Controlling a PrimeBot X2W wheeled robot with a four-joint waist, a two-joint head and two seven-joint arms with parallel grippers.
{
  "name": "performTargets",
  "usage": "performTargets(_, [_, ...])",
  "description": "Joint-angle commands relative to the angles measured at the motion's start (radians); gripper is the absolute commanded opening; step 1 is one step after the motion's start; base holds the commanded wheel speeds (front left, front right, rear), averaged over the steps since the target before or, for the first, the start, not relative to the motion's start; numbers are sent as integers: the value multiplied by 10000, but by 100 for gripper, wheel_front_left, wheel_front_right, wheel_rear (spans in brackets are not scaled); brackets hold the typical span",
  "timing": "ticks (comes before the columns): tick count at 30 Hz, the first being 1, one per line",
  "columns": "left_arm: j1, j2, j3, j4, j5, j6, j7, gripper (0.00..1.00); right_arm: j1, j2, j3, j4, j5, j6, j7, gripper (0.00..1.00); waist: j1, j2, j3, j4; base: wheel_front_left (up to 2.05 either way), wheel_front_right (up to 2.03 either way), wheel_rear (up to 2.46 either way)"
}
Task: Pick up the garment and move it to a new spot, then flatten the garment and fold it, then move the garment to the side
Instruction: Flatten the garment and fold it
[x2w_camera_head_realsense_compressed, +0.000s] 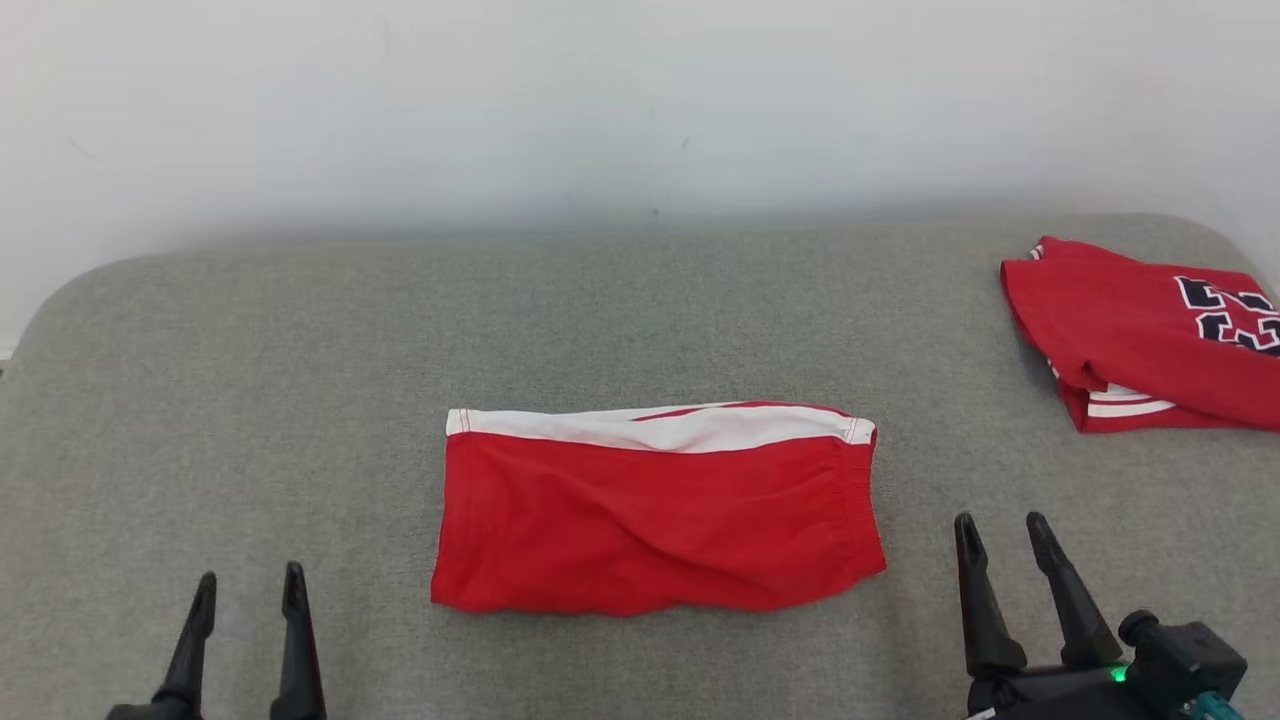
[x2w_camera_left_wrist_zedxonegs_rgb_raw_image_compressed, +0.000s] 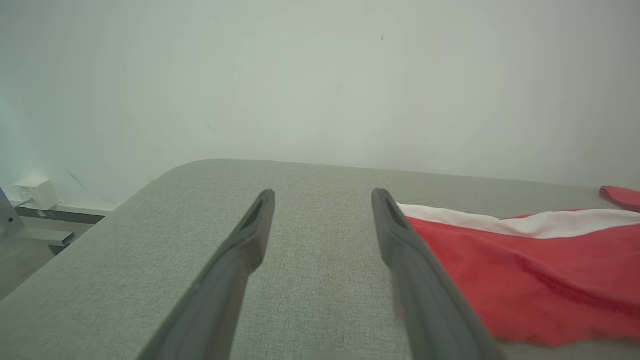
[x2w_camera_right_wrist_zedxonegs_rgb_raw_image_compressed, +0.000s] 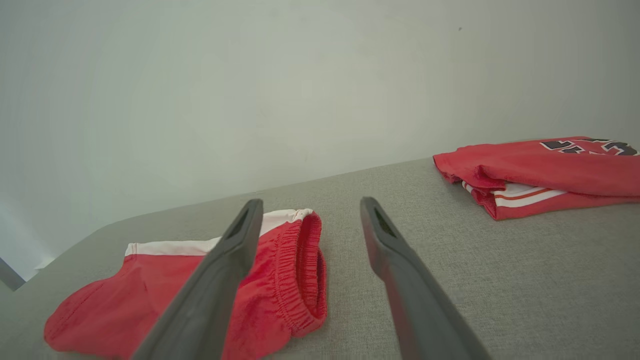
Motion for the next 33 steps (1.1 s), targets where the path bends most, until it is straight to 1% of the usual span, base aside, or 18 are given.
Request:
performTargets(1, [178,-93,62,-22,257,-82,-29,100,115,-6,13,38,-114,-30,-39,100,1,0,-42,48,0,0,0])
performTargets(6, [301,-299,85,40,784,-279,-27,100,199,-36,101,148,-315,-30,-45,100,1,0,-124,129,0,0,0])
performTargets(8, [295,-329,101,68,824,-317,-27,100,193,-25,97,158,-352,-30,-46,100,1,0,-137,150,0,0,0])
performTargets(13, [258,-381,125,228,1314,-408,-29,100,163,10,81,259,-638,-30,-50,100,1,0,-213,245,0,0,0])
performTargets(21, [293,-543,318,446,1486,-502,-28,100,219,123,104,325,-810,-30,-58,100,1,0,-297,320,0,0,0])
performTargets(26, [284,-635,415,497,1547,-588,-29,100,36,99,115,476,-701,-30,-55,100,1,0,-295,321,0,0,0])
performTargets(33, [-36,-731,269,549,1628,-691,-29,100,-860,-256,273,1105,-730,-30,44,100,1,0,-69,544,0,0,0])
